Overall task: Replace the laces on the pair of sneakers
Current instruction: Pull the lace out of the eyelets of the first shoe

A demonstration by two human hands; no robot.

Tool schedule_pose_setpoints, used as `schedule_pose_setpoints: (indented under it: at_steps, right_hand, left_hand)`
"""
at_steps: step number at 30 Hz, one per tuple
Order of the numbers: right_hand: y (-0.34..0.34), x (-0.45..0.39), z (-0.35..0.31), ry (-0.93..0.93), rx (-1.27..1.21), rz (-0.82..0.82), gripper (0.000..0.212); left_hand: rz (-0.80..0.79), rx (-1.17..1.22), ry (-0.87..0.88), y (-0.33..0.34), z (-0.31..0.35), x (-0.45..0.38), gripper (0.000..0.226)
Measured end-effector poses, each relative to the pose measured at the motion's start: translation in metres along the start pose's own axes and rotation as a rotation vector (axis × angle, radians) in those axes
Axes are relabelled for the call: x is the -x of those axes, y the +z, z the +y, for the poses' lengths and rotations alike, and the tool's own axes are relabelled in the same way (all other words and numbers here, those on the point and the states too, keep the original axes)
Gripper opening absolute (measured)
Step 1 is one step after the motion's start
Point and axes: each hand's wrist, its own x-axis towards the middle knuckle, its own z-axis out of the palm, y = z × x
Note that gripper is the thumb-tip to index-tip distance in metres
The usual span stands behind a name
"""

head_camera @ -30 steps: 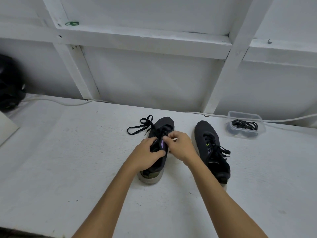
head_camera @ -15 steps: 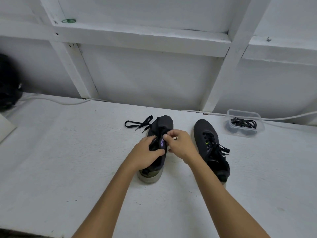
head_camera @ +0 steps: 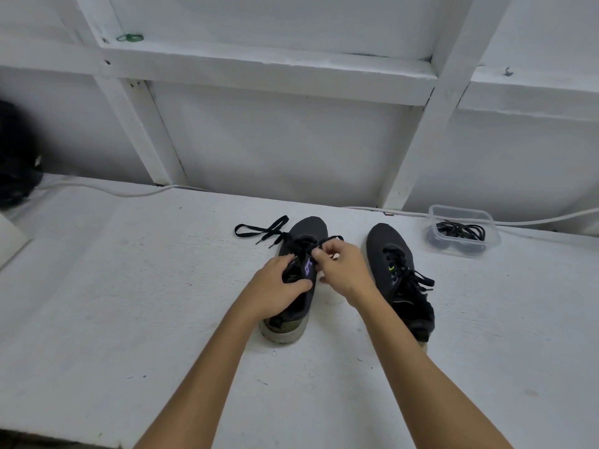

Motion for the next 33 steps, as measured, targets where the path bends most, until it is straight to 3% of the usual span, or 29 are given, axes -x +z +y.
schedule_pose_setpoints:
  at_steps: [4, 6, 8, 10, 14, 17, 19, 23, 25, 33]
  right_hand:
    - [-0.010, -0.001, -0.009, -0.050, -0.245, 0.328, 0.011]
    - [-0.013, 0.002, -0.009, 0.000, -0.264, 0.246, 0.018]
    - [-0.009, 0.008, -0.006, 0.086, -0.187, 0.018, 0.025]
    - [-0.003, 0.013, -0.001, 0.111, -0.110, -0.123, 0.018]
    - [0.002, 0.005, 0.004, 0.011, -0.032, -0.042, 0.010]
    - [-0.001, -0.003, 0.000, 0.001, -0.164, 0.231, 0.013]
    - [-0.004, -0.002, -0.004, 0.042, -0.274, 0.316, 0.015]
    - [-0.003, 0.011, -0.005, 0.161, -0.233, -0.065, 0.024]
    - [0.001, 0.014, -0.002, 0.122, -0.174, -0.153, 0.017]
    - [0.000, 0.004, -0.004, 0.090, -0.330, 0.176, 0.019]
  left_hand:
    - [-0.014, -0.009, -0.017, 0.001, -0.003, -0.001, 0.074]
    - [-0.015, -0.010, -0.023, 0.001, -0.003, 0.000, 0.073]
    - [-0.017, -0.019, -0.023, 0.000, -0.001, 0.000, 0.071]
    - [-0.022, -0.031, -0.015, -0.001, -0.001, 0.000, 0.068]
    - [-0.016, -0.021, -0.011, -0.001, -0.002, -0.001, 0.069]
    - [-0.019, -0.009, -0.020, 0.000, -0.003, -0.001, 0.074]
    - [-0.019, -0.001, -0.019, 0.000, -0.004, -0.001, 0.072]
    - [-0.008, 0.002, 0.003, 0.000, -0.001, 0.000, 0.065]
    - [-0.005, -0.001, 0.018, 0.000, 0.001, 0.000, 0.061]
    - [0.002, -0.004, -0.009, 0.000, 0.000, 0.000, 0.074]
